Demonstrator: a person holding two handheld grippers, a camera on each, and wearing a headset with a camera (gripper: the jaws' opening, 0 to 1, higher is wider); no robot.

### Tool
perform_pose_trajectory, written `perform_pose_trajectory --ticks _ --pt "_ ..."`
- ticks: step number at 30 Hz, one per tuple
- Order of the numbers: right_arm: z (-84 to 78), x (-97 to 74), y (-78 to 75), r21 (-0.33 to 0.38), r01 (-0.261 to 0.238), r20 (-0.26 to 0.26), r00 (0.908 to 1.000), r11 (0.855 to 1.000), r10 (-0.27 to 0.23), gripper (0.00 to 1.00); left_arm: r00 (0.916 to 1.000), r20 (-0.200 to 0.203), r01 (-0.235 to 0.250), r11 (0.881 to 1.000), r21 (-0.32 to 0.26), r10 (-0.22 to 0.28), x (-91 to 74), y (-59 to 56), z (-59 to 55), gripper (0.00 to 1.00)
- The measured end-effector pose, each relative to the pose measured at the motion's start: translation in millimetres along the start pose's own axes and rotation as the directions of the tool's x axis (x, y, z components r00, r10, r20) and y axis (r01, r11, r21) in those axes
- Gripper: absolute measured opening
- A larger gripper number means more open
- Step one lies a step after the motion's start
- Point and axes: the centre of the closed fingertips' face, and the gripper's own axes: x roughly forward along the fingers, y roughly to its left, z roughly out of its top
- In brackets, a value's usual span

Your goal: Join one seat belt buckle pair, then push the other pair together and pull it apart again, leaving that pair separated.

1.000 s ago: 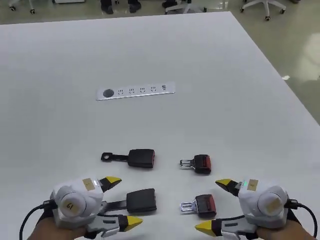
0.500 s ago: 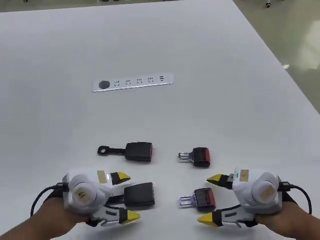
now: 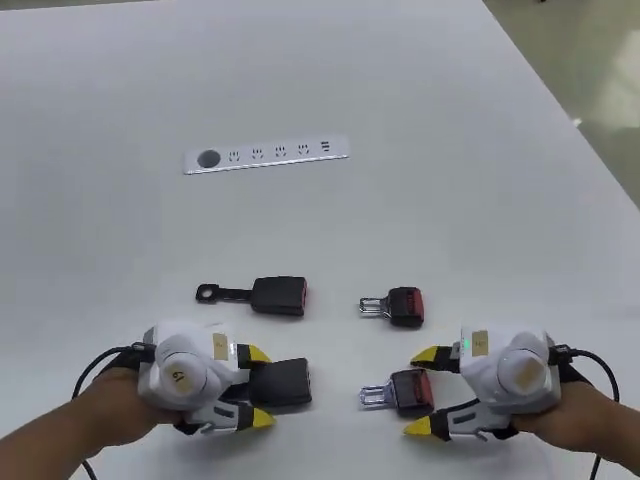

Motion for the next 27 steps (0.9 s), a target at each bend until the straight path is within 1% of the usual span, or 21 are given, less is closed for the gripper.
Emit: perform_pose_trajectory --ticks 4,5,6,8,11,12,15,18,21,22,27 --pt "0.1 -2.4 -2.1 -0.011 -0.001 -0.005 1.0000 1.000 0.001 0.44 0.9996 -0.029 0.010 0.999 0.048 -0.008 1.3 2.8 -3.8 0.39" --pt "0.2 -2.7 -3.1 -0.012 -0.002 -0.006 1.0000 1.000 0.002 0.43 0.9996 -0.026 0.016 0.999 0.046 -0.015 1.8 2.7 -3.0 0.39" --pt "0.2 -2.9 -3.8 -0.016 -0.002 -0.006 1.0000 1.000 0.002 0.40 0.9992 -0.032 0.025 0.998 0.049 -0.023 2.2 3.3 -3.2 0.38" --pt "-1.1 -4.1 -6.3 -0.034 0.005 -0.018 0.9998 0.999 -0.005 0.36 0.9988 -0.037 0.036 0.997 0.065 -0.033 2.6 3.0 -2.4 0.37" --pt "0.2 -4.6 -6.8 -0.041 -0.004 -0.022 0.9998 0.999 0.003 0.35 0.9979 -0.049 0.046 0.996 0.078 -0.043 3.9 4.2 -1.0 0.35" --pt "0.3 -4.8 -7.0 -0.046 -0.007 -0.024 0.9997 0.999 0.006 0.35 0.9973 -0.054 0.055 0.995 0.082 -0.050 4.2 3.7 -1.6 0.34" --pt "0.5 -5.6 -9.6 -0.056 -0.010 -0.031 0.9995 0.998 0.008 0.35 0.9966 -0.064 0.057 0.994 0.097 -0.051 4.0 3.6 -1.5 0.34" --pt "-3.1 -7.8 -16.1 -0.058 -0.011 -0.044 0.9990 0.998 0.009 0.35 0.9965 -0.068 0.055 0.994 0.097 -0.048 4.1 3.5 -1.5 0.34" --pt "-5.2 -9.3 -17.5 -0.058 -0.023 -0.056 0.9982 0.998 0.020 0.35 0.9962 -0.074 0.053 0.995 0.089 -0.047 4.4 4.1 -2.3 0.34" --pt "-6.6 -9.3 -17.8 -0.072 -0.029 -0.074 0.9970 0.997 0.024 0.35 0.9960 -0.077 0.052 0.995 0.088 -0.046 4.6 4.5 -2.3 0.34" --pt "-6.8 -7.2 -19.3 -0.082 -0.036 -0.115 0.9930 0.996 0.027 0.34 0.9951 -0.089 0.049 0.996 0.079 -0.042 4.7 4.4 -2.3 0.34"
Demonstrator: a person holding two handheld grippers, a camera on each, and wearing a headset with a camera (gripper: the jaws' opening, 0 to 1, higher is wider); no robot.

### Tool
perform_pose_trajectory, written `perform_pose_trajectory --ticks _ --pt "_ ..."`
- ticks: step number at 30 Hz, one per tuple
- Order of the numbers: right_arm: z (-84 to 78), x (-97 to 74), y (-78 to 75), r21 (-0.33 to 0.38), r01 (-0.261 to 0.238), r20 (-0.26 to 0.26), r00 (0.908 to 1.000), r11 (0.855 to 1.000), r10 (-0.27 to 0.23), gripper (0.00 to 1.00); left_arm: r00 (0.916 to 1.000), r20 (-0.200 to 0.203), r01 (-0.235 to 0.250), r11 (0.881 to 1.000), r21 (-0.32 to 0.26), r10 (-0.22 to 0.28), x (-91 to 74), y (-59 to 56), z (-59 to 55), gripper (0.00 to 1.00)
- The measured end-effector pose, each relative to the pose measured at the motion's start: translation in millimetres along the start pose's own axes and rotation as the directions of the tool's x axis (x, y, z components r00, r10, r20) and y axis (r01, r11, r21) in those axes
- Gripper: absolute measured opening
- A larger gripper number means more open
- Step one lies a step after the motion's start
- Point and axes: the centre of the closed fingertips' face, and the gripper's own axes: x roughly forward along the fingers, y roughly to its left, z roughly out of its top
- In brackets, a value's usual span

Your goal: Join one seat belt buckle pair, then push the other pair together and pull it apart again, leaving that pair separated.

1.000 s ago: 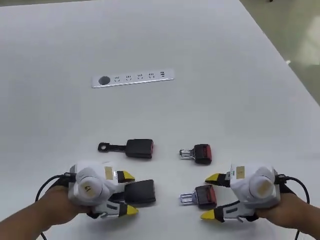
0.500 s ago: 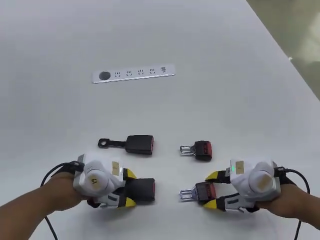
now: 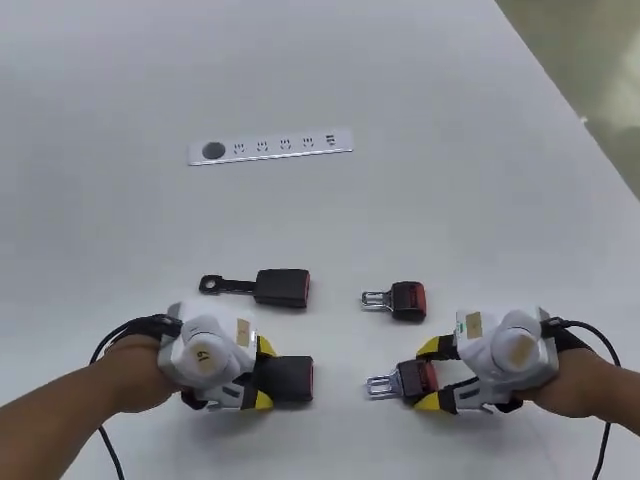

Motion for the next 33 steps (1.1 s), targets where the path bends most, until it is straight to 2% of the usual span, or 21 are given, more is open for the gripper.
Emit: perform_pose_trajectory --ticks 6,21,26,33 --pt "-3.1 3.2 -2.7 0.027 0.014 -0.008 0.9999 1.000 -0.013 0.34 0.9999 -0.010 -0.007 1.000 -0.019 0.007 0.5 0.6 -0.4 0.33" --pt "10.2 17.5 -3.9 0.038 0.033 -0.018 0.9993 0.999 -0.033 0.34 0.9993 -0.030 -0.023 0.999 -0.046 0.021 2.5 -0.2 0.1 0.33" --pt "19.2 29.1 -2.2 0.034 0.036 -0.016 0.9992 0.999 -0.036 0.34 0.9989 -0.040 -0.026 0.998 -0.051 0.024 2.9 -0.5 0.7 0.33" --pt "34.4 33.8 2.8 0.042 0.035 -0.008 0.9993 0.998 -0.035 0.34 0.9985 -0.049 -0.028 0.998 -0.054 0.025 2.9 -1.3 2.5 0.33"
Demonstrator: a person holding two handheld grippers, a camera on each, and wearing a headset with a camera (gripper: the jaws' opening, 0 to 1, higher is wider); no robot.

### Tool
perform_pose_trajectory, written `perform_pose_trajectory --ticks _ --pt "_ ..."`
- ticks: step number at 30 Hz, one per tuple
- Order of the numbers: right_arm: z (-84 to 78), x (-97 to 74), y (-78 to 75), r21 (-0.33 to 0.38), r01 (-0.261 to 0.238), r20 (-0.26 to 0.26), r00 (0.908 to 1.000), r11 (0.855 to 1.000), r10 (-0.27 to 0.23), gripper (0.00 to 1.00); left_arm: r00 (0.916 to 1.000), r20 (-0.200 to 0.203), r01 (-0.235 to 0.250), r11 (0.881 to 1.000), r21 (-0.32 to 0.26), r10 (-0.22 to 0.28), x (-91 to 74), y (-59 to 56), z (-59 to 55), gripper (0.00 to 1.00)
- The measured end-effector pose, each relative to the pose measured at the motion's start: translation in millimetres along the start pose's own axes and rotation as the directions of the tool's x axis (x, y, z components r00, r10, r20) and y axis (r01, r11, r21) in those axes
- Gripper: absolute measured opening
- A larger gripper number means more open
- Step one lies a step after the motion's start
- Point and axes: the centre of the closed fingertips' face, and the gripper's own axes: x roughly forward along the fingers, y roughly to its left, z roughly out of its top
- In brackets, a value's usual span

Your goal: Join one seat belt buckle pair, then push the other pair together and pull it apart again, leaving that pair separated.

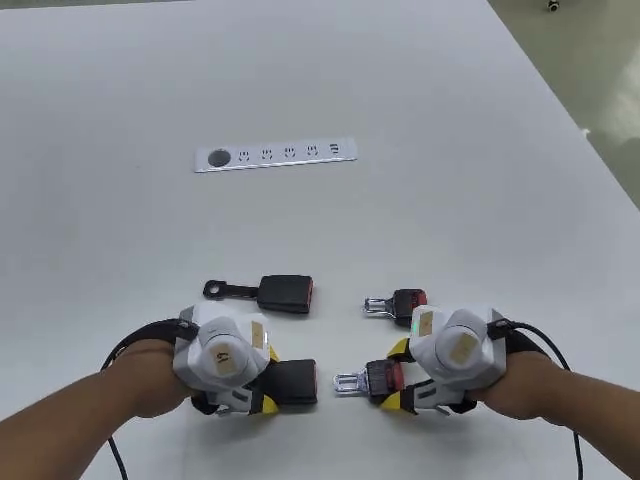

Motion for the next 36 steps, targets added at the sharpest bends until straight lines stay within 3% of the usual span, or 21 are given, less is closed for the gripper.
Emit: perform_pose_trajectory --ticks 14,16,19,26,36 --pt "32.9 14.5 7.4 -0.018 -0.004 0.033 0.9994 1.000 0.005 0.34 0.9999 -0.016 0.002 1.000 0.003 -0.002 -0.1 -2.4 2.6 0.33" --pt "30.4 12.2 6.2 -0.021 -0.003 0.016 0.9999 1.000 0.003 0.34 0.9999 -0.017 0.003 1.000 0.002 -0.003 0.0 -3.0 3.1 0.33" --pt "29.6 11.9 5.7 -0.021 -0.003 0.037 0.9993 1.000 0.004 0.33 0.9998 -0.019 0.004 1.000 0.008 -0.004 0.0 -2.9 2.6 0.33" --pt "41.2 21.8 12.1 -0.017 0.017 0.041 0.9990 1.000 -0.016 0.32 0.9976 -0.068 0.017 0.999 0.039 -0.014 2.5 -2.6 2.2 0.32" --pt "44.5 22.7 14.7 0.018 0.039 0.040 0.9984 0.999 -0.040 0.31 0.9982 -0.060 0.010 1.000 0.017 -0.009 1.0 -4.2 -1.9 0.32"
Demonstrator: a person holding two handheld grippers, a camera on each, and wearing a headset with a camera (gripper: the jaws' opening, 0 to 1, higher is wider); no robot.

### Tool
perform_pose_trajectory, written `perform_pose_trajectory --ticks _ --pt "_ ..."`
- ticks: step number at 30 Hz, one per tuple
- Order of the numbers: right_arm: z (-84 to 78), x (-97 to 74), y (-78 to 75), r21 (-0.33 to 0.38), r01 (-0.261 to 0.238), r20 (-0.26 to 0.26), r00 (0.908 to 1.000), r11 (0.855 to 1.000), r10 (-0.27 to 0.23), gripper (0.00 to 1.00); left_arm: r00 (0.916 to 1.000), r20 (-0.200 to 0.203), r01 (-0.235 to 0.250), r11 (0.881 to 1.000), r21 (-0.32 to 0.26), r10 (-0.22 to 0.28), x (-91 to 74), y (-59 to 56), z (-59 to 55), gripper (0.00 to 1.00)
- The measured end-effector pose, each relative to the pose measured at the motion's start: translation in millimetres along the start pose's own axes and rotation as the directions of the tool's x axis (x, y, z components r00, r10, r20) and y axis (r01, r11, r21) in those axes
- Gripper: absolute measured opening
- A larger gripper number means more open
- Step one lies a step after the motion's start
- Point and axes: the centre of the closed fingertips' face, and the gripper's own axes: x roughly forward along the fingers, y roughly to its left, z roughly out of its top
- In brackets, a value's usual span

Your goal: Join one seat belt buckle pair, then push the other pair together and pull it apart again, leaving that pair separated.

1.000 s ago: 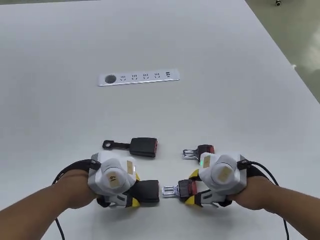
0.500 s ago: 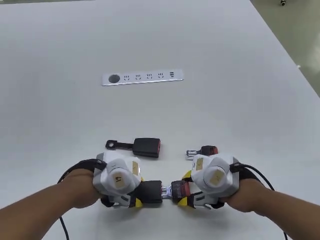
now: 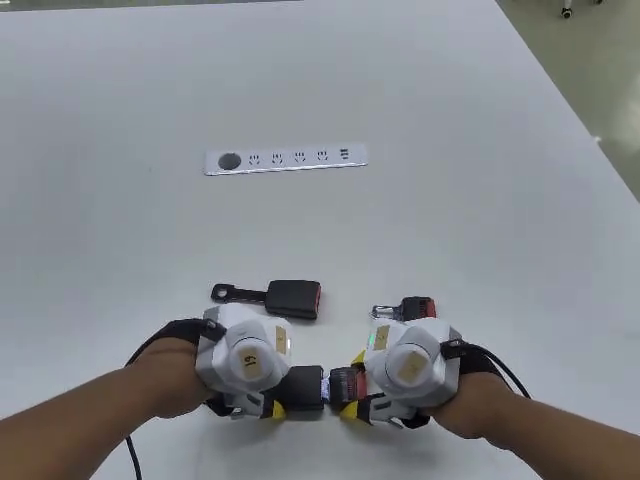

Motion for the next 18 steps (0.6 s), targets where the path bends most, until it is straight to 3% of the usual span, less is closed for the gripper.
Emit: perform_pose_trajectory --ticks 8,18 --pt "2.3 5.3 0.0 -0.008 -0.003 -0.044 0.9990 1.000 0.003 0.31 0.9996 -0.026 0.015 1.000 0.020 -0.014 0.5 1.3 -1.7 0.32" --pt "2.4 3.0 2.3 -0.031 -0.020 -0.048 0.9987 0.999 0.018 0.31 0.9988 -0.040 0.028 0.998 0.049 -0.026 0.9 3.0 -3.7 0.32"
